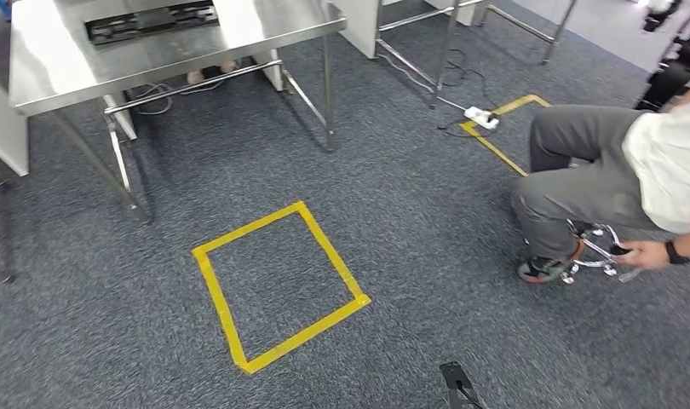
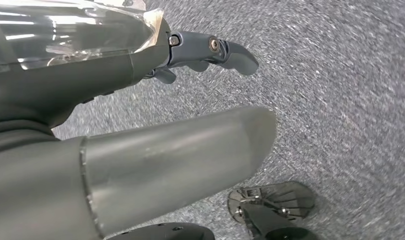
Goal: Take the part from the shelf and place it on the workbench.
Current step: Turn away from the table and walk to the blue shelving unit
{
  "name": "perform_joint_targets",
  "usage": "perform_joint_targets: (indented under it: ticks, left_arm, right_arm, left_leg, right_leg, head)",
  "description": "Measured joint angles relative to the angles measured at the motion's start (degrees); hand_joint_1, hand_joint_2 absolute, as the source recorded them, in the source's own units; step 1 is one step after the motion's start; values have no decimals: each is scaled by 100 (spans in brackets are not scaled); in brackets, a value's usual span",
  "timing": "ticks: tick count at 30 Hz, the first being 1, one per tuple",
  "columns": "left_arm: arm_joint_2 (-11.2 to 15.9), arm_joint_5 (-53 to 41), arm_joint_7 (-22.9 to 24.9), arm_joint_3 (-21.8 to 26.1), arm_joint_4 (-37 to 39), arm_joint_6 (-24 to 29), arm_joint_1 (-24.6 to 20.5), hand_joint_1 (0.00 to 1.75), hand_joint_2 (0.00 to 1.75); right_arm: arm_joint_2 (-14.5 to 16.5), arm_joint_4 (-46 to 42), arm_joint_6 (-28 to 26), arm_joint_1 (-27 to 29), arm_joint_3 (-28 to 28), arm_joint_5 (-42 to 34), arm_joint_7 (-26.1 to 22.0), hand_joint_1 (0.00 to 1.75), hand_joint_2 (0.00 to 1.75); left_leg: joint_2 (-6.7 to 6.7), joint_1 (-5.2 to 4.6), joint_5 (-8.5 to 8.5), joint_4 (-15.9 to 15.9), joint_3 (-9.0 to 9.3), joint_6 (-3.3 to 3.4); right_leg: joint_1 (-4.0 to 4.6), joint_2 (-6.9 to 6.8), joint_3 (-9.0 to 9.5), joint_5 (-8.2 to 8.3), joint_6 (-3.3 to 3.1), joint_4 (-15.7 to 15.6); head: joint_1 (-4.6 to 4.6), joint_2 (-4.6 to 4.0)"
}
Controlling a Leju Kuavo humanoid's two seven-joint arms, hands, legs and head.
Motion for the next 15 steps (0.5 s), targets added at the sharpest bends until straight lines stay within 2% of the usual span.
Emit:
perform_joint_targets:
  ticks: [1, 2, 3, 4, 5, 6, 7, 9, 10, 11, 13, 14, 15]
  left_arm:
    - [-3, 0, -5, 0, 0, 0, 6, 0, 0]
    - [-7, 0, -13, 0, 0, 0, 7, 0, 0]
    - [-12, -1, -18, -1, 0, 0, 7, 0, 0]
    - [-14, -1, -23, -1, -1, 1, 4, 0, 0]
    - [-13, -1, -31, -2, -1, 3, 1, 0, 0]
    - [-12, -2, -39, -2, -1, 6, -4, 0, 0]
    - [-11, -2, -49, -2, -1, 11, -10, 0, 0]
    - [-14, -2, -65, -3, 0, 21, -21, 0, 0]
    - [-14, -2, -70, -4, 0, 24, -24, 0, 0]
    - [-15, -2, -73, -4, 0, 25, -23, 0, 0]
    - [-15, -2, -76, -3, 0, 26, -15, 0, 0]
    - [-15, -2, -77, -2, 0, 26, -10, 0, 0]
    - [-14, -2, -77, -2, 0, 26, -6, 0, 0]
  right_arm:
    - [-9, 0, 1, 15, 0, -8, 0, 0, 0]
    - [-20, 0, 1, 27, 0, -17, -1, 0, 0]
    - [-32, 0, 1, 34, 1, -27, -5, 0, 0]
    - [-38, 1, 1, 31, 2, -36, -10, 0, 0]
    - [-39, -2, 2, 26, 6, -45, -16, 0, 0]
    - [-40, -4, 4, 23, 10, -52, -22, 0, 0]
    - [-42, -6, 5, 24, 14, -60, -26, 0, 0]
    - [-55, -9, 7, 32, 16, -74, -28, 0, 0]
    - [-60, -9, 7, 33, 16, -78, -28, 0, 0]
    - [-61, -9, 7, 30, 19, -80, -28, 0, 0]
    - [-54, -9, 7, 20, 25, -80, -28, 0, 0]
    - [-49, -9, 7, 21, 27, -81, -28, 0, 0]
    - [-46, -9, 7, 27, 28, -82, -28, 0, 0]
  left_leg:
    - [84, -2, 4, 3, -13, -7]
    - [165, 1, 5, 11, -23, -19]
    - [242, 3, -1, 32, -30, -38]
    - [311, -9, -17, 61, -41, -67]
    - [370, -21, -38, 98, -51, -101]
    - [423, -37, -56, 130, -54, -135]
    - [472, -48, -67, 146, -55, -160]
    - [530, -26, -81, 165, -54, -206]
    - [449, -2, -141, 217, -77, -241]
    - [306, 25, -267, 355, -132, -280]
    - [-34, 68, -688, 970, -387, -347]
    - [-115, 80, -881, 1351, -550, -363]
    - [-149, 90, -988, 1640, -674, -371]
  right_leg:
    - [-13, -19, 34, 6, 50, 17]
    - [-27, -54, 191, 90, 115, -200]
    - [-46, -146, 446, 217, 180, -603]
    - [-54, -286, 683, 318, 207, -988]
    - [-53, -399, 860, 402, 202, -1290]
    - [-48, -472, 948, 443, 165, -1451]
    - [-34, -471, 947, 455, 110, -1472]
    - [-52, -338, 925, 505, 20, -1489]
    - [-72, -279, 908, 531, -22, -1495]
    - [-92, -219, 889, 559, -66, -1502]
    - [-103, -93, 833, 607, -129, -1506]
    - [-100, -25, 804, 625, -140, -1506]
    - [-97, 49, 780, 642, -139, -1504]
  head:
    - [3, 0]
    - [5, 0]
    - [7, 0]
    - [9, 0]
    - [14, 0]
    - [12, 0]
    - [10, 0]
    - [3, 0]
    - [-2, 0]
    - [-8, 0]
    - [-21, 0]
    - [-22, 0]
    - [-22, 0]
